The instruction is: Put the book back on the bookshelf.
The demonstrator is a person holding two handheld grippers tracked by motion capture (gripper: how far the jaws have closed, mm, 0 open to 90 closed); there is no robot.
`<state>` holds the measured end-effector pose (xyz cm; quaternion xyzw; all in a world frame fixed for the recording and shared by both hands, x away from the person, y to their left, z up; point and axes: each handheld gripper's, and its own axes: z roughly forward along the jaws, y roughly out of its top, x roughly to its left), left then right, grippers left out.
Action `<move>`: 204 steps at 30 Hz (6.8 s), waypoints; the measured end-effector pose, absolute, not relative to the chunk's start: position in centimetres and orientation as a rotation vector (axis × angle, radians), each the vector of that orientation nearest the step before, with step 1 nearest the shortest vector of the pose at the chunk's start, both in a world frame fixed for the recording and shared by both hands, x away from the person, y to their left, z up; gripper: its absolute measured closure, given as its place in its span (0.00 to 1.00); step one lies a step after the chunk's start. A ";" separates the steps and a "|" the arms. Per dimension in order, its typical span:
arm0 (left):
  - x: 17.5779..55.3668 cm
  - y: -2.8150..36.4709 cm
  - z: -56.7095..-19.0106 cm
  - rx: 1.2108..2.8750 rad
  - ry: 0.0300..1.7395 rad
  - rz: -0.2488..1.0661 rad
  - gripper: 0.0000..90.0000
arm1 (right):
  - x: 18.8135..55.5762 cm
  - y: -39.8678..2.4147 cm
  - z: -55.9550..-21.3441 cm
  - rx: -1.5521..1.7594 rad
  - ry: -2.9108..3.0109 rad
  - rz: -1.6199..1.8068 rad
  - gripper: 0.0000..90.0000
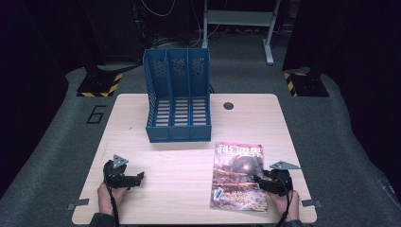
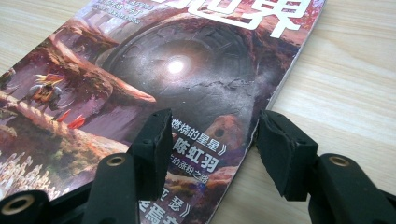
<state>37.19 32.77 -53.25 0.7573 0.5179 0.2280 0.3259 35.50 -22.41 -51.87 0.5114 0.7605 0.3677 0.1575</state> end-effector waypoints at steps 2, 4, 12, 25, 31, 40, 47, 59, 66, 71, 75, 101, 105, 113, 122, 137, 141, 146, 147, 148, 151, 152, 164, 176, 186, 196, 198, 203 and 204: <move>37.2 32.8 -53.2 1.984 1.358 0.598 0.00 | 35.4 -21.8 -51.9 1.463 2.174 1.048 0.51; 37.2 32.8 -53.3 1.984 1.358 0.598 0.00 | 35.4 -21.3 -51.9 1.469 2.174 1.051 0.51; 37.2 32.8 -53.3 1.982 1.359 0.599 0.00 | 35.5 -19.5 -51.9 1.461 2.187 1.055 0.51; 37.2 32.7 -53.2 1.982 1.360 0.599 0.00 | 35.6 -17.1 -51.9 1.411 2.221 1.078 0.51; 37.2 32.7 -53.2 1.982 1.366 0.594 0.00 | 35.6 -16.0 -51.9 1.407 2.242 1.069 0.51; 37.1 32.1 -53.1 1.958 1.401 0.593 0.00 | 35.7 -14.2 -51.9 1.390 2.266 1.073 0.51; 36.8 29.6 -52.2 1.957 1.332 0.537 0.00 | 36.0 -13.2 -51.8 1.369 2.296 1.063 0.50; 37.1 23.4 -52.2 2.085 1.147 0.467 0.00 | 38.0 -13.9 -50.5 1.321 2.417 0.997 0.34; 37.6 21.3 -52.6 2.134 1.100 0.463 0.00 | 39.6 -13.5 -50.1 1.345 2.504 0.933 0.35; 37.8 20.4 -52.8 2.154 1.083 0.463 0.00 | 40.7 -12.9 -50.0 1.384 2.547 0.854 0.37; 37.7 19.9 -52.9 2.162 1.075 0.474 0.00 | 41.1 -12.7 -50.0 1.390 2.556 0.839 0.38; 37.8 19.0 -53.0 2.167 1.035 0.467 0.00 | 41.9 -14.5 -49.7 1.435 2.630 1.056 0.44; 37.8 19.0 -53.0 2.167 1.034 0.467 0.00 | 41.8 -14.6 -49.6 1.448 2.634 1.059 0.44; 37.8 19.0 -53.0 2.167 1.035 0.466 0.00 | 41.5 -14.1 -49.9 1.448 2.624 0.954 0.47; 37.8 19.0 -53.0 2.167 1.034 0.467 0.00 | 41.4 -14.2 -49.9 1.495 2.614 0.965 0.46; 37.8 19.0 -53.0 2.166 1.035 0.468 0.00 | 41.2 -15.4 -48.8 1.501 2.521 1.355 0.52; 37.8 19.0 -53.0 2.166 1.035 0.468 0.00 | 41.6 -15.1 -48.5 1.490 2.511 1.375 0.52; 37.8 18.9 -53.0 2.159 1.035 0.461 0.00 | 42.7 -14.4 -48.6 1.492 2.509 1.369 0.52; 37.8 18.9 -53.0 2.159 1.035 0.462 0.00 | 42.9 -14.3 -48.6 1.490 2.511 1.370 0.52; 37.8 18.9 -53.0 2.159 1.035 0.462 0.00 | 42.9 -14.3 -48.6 1.490 2.511 1.370 0.52; 37.8 18.9 -53.0 2.159 1.035 0.462 0.00 | 43.7 -13.7 -48.6 1.502 2.507 1.356 0.54; 37.8 18.9 -53.0 2.159 1.034 0.462 0.00 | 43.9 -13.6 -48.6 1.500 2.502 1.344 0.54; 37.8 18.9 -53.1 2.157 1.035 0.466 0.00 | 45.8 -13.1 -49.3 1.572 2.497 1.301 0.58; 37.8 18.9 -53.1 2.157 1.034 0.464 0.01 | 46.9 -12.7 -50.4 1.599 2.529 1.253 0.74; 37.8 18.9 -53.0 2.158 1.032 0.468 0.01 | 46.2 -12.6 -49.5 1.551 2.498 1.302 0.98; 37.9 19.1 -52.9 2.175 1.022 0.444 0.00 | 44.9 -12.2 -48.6 1.436 2.457 1.369 1.00; 37.9 19.2 -53.0 2.147 1.024 0.432 0.00 | 44.3 -12.0 -48.0 1.388 2.448 1.388 1.00; 38.0 19.8 -52.9 2.089 1.039 0.358 0.00 | 43.7 -11.7 -47.3 1.320 2.434 1.406 1.00; 38.1 19.9 -52.7 2.074 1.046 0.304 0.00 | 43.2 -11.6 -46.8 1.291 2.431 1.416 1.00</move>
